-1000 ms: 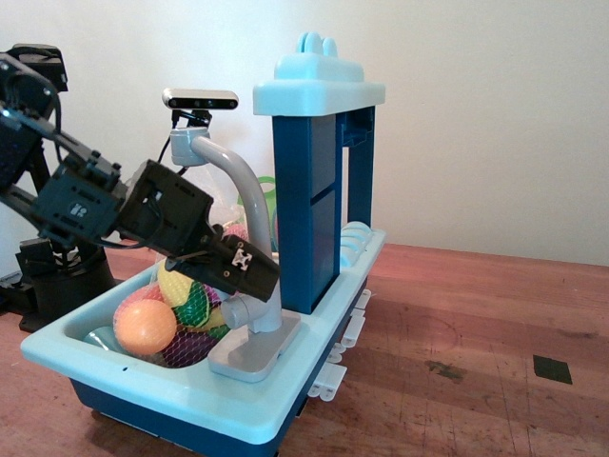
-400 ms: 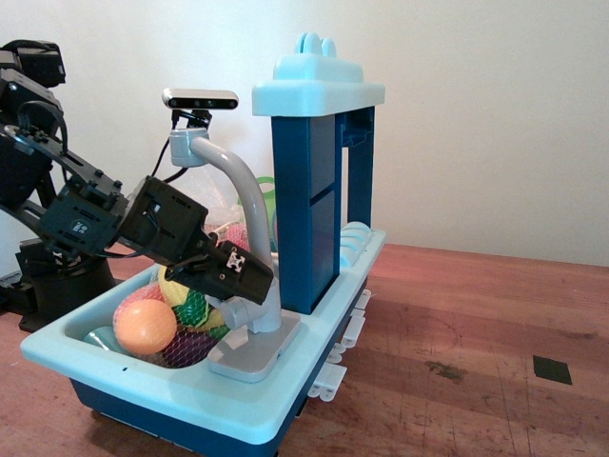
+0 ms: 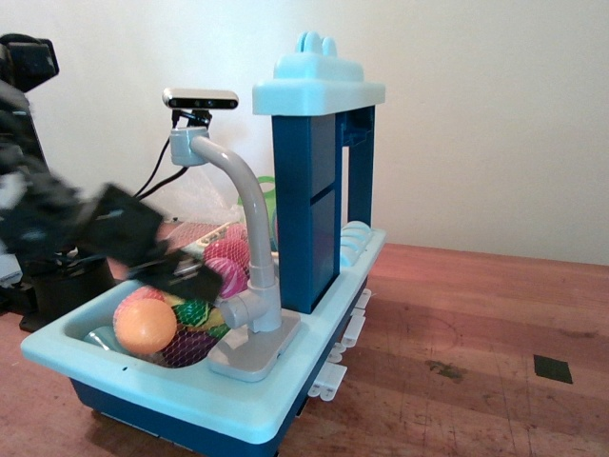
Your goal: Turn lever vertical to front
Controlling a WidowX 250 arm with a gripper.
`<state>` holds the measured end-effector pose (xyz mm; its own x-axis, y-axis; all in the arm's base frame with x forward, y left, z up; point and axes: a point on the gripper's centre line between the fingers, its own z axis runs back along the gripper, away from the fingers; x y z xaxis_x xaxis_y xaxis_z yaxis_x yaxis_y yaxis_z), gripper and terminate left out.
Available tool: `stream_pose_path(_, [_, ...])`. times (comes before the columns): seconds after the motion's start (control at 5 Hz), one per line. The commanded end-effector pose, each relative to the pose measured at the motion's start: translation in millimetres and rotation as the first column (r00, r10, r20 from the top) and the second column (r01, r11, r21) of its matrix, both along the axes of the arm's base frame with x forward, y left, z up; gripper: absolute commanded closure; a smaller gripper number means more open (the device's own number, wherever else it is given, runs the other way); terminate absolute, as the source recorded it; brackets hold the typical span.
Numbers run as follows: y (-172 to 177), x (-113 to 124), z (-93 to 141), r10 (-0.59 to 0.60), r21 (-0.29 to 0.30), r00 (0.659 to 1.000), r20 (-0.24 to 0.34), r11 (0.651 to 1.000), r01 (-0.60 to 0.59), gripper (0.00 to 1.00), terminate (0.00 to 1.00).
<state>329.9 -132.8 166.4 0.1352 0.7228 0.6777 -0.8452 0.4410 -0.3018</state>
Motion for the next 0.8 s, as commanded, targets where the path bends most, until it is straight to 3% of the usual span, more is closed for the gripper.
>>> stream_pose_path(0.0, [-10, -18, 55, -0.073, 0.067, 0.996, 0.056, 0.995, 0.069, 0.00, 0.00])
stream_pose_path(0.2, [-28, -25, 84, -0.144, 0.090, 0.989, 0.041, 0.986, 0.140, 0.00, 0.00])
stream_pose_path(0.6, [-44, -31, 87, -0.115, 0.081, 0.993, 0.040, 0.991, 0.111, 0.00, 0.00])
